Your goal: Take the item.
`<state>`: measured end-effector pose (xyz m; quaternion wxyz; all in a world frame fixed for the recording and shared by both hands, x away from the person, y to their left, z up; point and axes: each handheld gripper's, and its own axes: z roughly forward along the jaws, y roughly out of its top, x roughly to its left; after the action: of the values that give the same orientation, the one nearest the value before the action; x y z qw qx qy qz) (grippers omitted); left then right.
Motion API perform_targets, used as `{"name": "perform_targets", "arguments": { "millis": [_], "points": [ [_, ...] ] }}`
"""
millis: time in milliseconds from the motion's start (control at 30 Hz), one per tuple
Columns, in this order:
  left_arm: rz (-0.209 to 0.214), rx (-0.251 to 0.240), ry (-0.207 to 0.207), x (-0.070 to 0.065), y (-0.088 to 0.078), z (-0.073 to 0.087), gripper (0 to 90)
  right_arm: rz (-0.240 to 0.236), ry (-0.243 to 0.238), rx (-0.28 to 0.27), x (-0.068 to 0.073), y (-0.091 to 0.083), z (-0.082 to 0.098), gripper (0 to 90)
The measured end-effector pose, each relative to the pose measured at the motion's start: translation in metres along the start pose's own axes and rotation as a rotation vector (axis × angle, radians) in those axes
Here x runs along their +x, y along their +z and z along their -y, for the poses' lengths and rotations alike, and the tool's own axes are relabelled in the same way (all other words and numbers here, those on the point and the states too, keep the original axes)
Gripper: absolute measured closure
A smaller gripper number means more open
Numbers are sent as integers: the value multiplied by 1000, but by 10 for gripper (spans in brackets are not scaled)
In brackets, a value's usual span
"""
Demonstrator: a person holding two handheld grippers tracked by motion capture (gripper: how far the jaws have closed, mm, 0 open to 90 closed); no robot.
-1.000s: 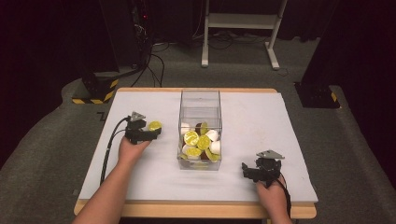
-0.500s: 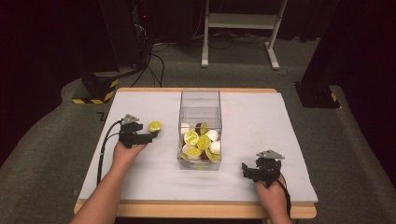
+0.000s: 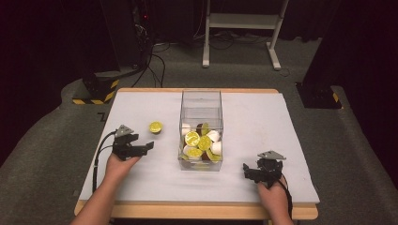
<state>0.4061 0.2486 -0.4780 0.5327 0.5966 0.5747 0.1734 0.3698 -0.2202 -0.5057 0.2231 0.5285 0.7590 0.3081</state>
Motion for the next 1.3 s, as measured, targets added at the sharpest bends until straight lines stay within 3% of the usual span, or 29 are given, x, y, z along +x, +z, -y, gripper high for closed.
{"name": "perform_targets", "arguments": {
  "millis": [100, 300, 433, 533, 633, 733, 1000, 1300],
  "points": [
    [-4, 10, 18, 2, -8, 5, 168, 0, 0, 0, 0, 0, 0, 78],
    [-2, 21, 15, 6, -17, 18, 180, 0, 0, 0, 0, 0, 0, 78],
    [-8, 59, 49, 5, -27, 38, 185, 0, 0, 0, 0, 0, 0, 78],
    [-31, 122, 82, 5, -33, 53, 187, 0, 0, 0, 0, 0, 0, 78],
    [-38, 138, 125, 0, -41, 61, 176, 0, 0, 0, 0, 0, 0, 78],
    [-54, 114, 162, -4, -47, 70, 173, 0, 0, 0, 0, 0, 0, 78],
    [-35, 113, 164, -2, -50, 72, 177, 1, 0, 0, 0, 0, 0, 78],
    [-40, 101, 161, -2, -50, 72, 180, 2, 0, -1, 0, 0, 0, 78]
  ]
}}
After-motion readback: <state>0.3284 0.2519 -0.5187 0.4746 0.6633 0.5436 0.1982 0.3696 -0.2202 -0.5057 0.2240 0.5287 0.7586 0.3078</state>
